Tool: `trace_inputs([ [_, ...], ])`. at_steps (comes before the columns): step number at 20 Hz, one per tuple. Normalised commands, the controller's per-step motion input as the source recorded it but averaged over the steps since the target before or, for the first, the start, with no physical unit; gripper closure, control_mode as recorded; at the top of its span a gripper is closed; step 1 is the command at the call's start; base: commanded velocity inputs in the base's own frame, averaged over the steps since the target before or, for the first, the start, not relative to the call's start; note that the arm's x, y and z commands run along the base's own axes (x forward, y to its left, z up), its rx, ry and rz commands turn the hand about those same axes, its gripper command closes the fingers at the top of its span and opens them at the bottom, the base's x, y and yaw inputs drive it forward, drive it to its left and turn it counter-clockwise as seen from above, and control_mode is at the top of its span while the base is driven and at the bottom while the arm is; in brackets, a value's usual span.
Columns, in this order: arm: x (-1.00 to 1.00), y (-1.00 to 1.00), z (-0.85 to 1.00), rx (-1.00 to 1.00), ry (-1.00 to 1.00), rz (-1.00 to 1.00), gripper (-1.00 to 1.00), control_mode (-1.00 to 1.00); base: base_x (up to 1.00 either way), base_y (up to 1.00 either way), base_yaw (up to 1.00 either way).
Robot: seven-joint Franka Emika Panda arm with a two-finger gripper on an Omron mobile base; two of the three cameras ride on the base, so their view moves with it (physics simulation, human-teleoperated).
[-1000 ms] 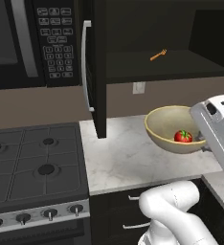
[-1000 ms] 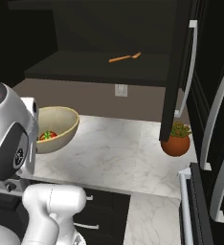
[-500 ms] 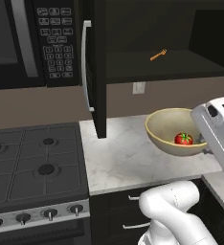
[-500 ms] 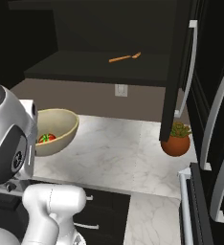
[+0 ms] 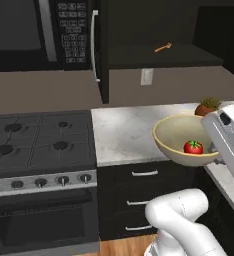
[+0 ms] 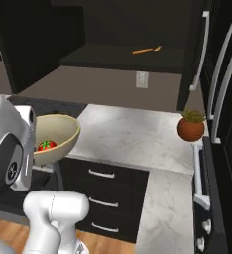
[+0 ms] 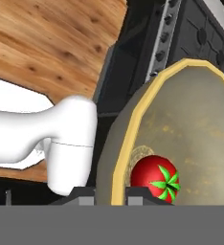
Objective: Pick the tomato from the cabinet and place it in the bowl. Then pick the bowl and place it in the sink. Then turn on the sink facuet.
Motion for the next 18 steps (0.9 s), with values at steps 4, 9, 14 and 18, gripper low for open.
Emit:
trace_inputs([
  [4, 0.0, 0.0, 0.0, 0.0, 0.0, 0.0, 1.0, 1.0, -0.43, 0.43, 0.69],
  [9, 0.0, 0.0, 0.0, 0.0, 0.0, 0.0, 1.0, 1.0, -0.23, 0.5, 0.77],
  [14, 0.0, 0.0, 0.0, 0.0, 0.0, 0.0, 1.0, 1.0, -0.02, 0.39, 0.81],
  [18, 0.0, 0.0, 0.0, 0.0, 0.0, 0.0, 1.0, 1.0, 0.0, 0.15, 0.77],
])
